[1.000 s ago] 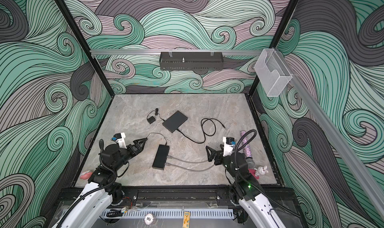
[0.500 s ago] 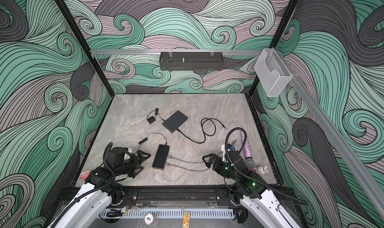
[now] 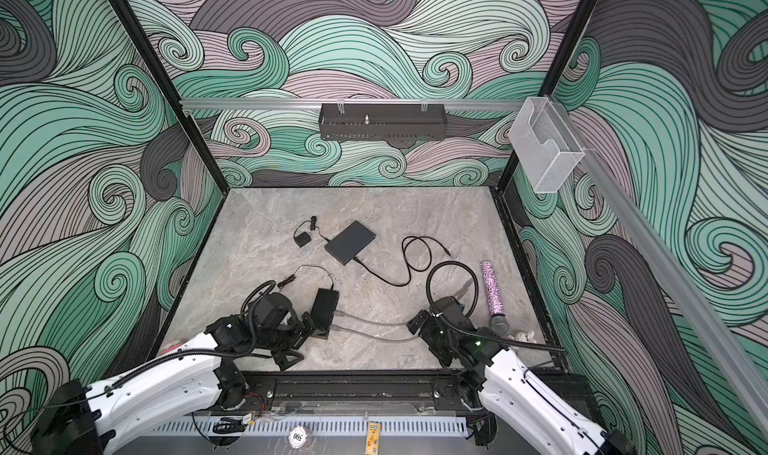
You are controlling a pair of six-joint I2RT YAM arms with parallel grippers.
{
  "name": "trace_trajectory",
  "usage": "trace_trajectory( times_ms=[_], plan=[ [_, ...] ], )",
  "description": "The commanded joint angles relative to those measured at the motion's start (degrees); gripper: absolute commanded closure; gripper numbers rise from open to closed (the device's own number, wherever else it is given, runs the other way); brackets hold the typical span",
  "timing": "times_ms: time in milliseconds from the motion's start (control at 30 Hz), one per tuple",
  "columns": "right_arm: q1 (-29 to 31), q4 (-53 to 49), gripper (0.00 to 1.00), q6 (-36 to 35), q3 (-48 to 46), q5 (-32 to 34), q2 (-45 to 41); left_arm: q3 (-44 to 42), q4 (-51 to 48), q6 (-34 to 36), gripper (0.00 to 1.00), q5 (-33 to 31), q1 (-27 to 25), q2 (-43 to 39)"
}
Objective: Insert the plug into the switch port
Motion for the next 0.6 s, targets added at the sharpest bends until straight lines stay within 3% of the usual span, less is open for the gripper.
trace_trajectory(
  times_ms=[0,167,267,433,567],
  plan=[
    [0.7,8.3,0.01,2.1,-2.1,-1.8,3.0,0.4,5.7,0.4,0.01,-6.4,-0.5,4.1],
    [1.6,18.5,0.01,2.4,-3.0,-3.2,10.2,0.7,14.3,4.2,0.01,-10.2,-0.2,12.5],
    [2.2,22.4,0.01,2.1,-1.6,-4.1,16.1,3.1,14.7,7.3,0.01,-11.5,0.6,18.6],
    [4.7,28.6,0.01,2.4,0.5,-4.5,24.6,10.6,5.4,16.8,0.01,-12.3,4.7,29.2],
    [6.2,31.7,0.01,2.0,2.7,-4.9,30.5,13.0,1.5,21.0,0.01,-6.1,12.0,37.6]
  ],
)
